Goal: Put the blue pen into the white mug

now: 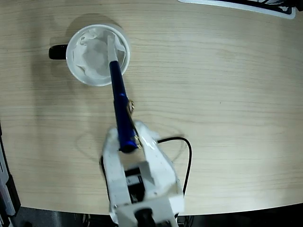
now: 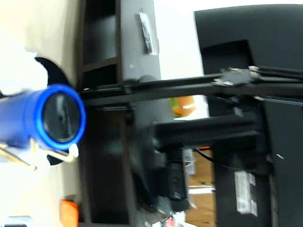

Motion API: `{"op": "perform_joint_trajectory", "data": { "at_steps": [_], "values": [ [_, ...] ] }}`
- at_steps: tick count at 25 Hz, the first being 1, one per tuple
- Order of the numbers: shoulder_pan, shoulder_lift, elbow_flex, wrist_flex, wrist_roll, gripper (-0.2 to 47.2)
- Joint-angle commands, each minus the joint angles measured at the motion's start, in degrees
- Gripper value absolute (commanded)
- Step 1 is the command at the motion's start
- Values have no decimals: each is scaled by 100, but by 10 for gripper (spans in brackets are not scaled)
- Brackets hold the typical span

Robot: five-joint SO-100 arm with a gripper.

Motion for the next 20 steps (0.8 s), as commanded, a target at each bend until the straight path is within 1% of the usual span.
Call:
{"op": "perform_joint_trajectory", "data": {
  "at_steps": [1,11,20],
  "values": [
    [-114,-413,-132,-413,-167,1],
    [-589,-1556,-237,-976,-176,1],
    [-589,-2268,-211,-1090,-369,1]
  ]
}}
